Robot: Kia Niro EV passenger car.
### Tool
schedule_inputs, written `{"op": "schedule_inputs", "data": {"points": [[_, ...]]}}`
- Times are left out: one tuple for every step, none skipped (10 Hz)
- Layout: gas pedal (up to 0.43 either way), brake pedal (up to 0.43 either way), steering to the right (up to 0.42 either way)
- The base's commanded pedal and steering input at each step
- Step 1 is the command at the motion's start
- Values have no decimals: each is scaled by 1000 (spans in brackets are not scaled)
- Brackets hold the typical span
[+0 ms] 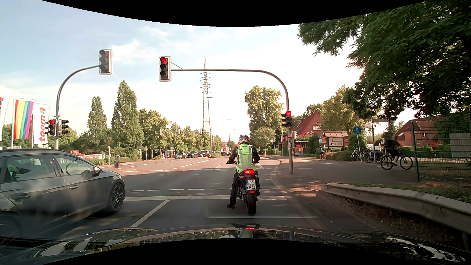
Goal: Follow the waypoints while adhering to traffic rules and regulations
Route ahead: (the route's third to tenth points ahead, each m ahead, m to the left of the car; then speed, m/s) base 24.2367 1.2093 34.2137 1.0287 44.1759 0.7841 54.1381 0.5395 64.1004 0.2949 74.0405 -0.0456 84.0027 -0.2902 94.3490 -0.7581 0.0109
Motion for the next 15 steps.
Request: {"op": "schedule_inputs", "data": {"points": [[0,0,0],[0,0,0],[0,0,0],[0,0,0],[0,0,0],[0,0,0],[0,0,0],[0,0,0],[0,0,0],[0,0,0],[0,0,0],[0,0,0],[0,0,0],[0,0,0],[0,0,0]]}}
